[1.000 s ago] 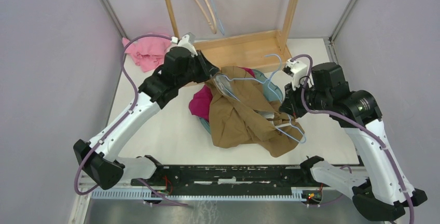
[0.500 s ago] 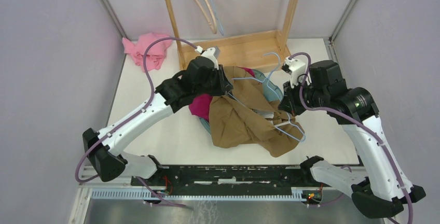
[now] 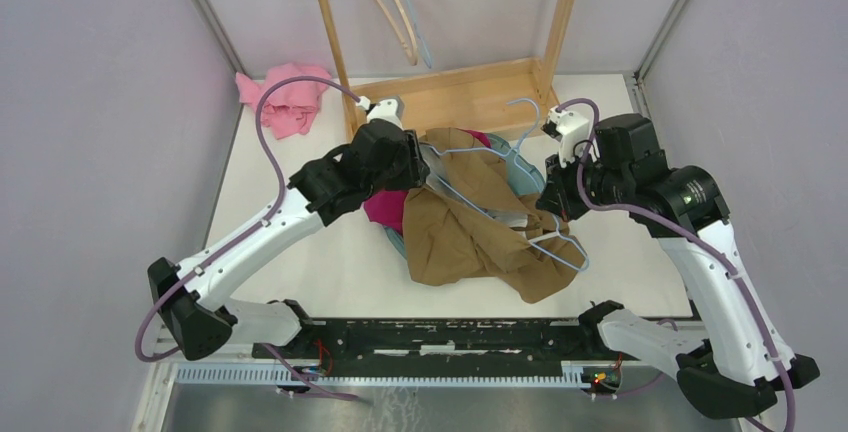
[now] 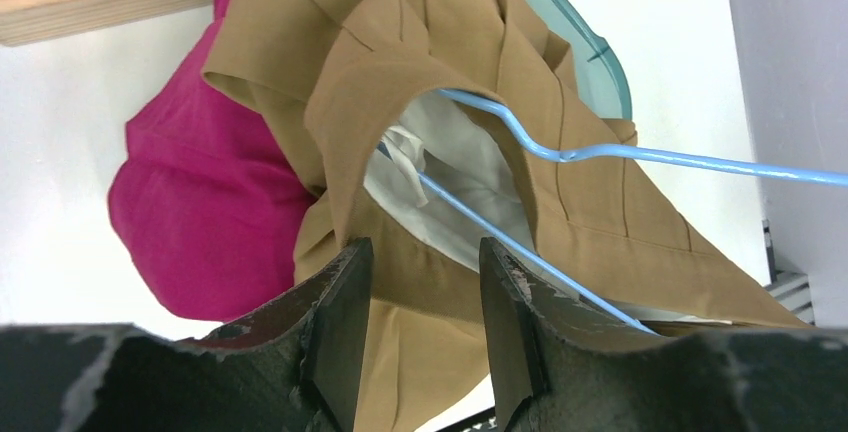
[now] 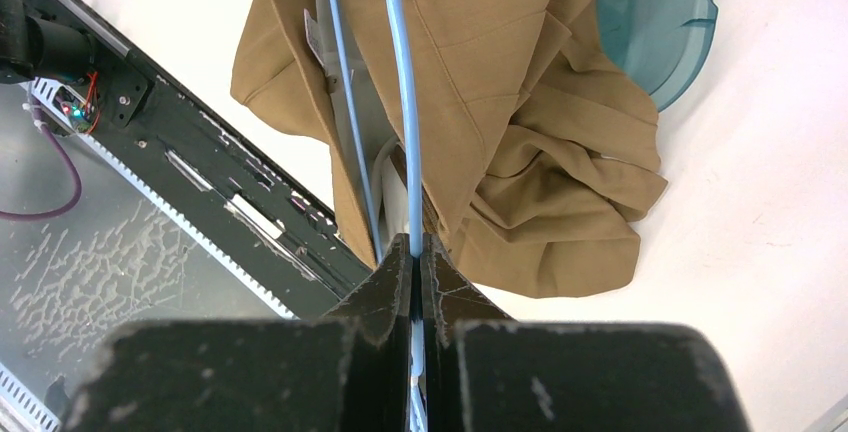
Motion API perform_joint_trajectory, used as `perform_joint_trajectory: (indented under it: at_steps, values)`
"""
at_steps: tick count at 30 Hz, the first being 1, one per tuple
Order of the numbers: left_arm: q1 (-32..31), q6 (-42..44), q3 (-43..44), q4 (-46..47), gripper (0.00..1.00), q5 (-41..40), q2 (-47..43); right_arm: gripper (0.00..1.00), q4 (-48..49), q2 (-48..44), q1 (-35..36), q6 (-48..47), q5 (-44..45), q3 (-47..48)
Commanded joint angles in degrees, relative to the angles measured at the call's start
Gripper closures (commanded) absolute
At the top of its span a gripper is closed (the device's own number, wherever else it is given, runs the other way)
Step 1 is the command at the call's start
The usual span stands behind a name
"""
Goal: Place the skirt on the hanger
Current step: Hang the skirt on the hanger.
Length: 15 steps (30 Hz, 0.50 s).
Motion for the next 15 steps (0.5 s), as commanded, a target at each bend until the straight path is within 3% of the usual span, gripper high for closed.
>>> perform_joint_trajectory:
  at_steps: [1, 15]
  values:
    - [0.1, 2.2, -0.7, -0.6, 0.48, -4.2, -1.7, 0.99, 3.2, -0.2, 0.2, 0.4, 0.4, 2.1]
    - [0.8, 1.5, -3.1, 3.5, 0.48, -5.0, 0.6, 0.99, 3.5, -2.0, 0.2, 0.9, -0.6, 0.9]
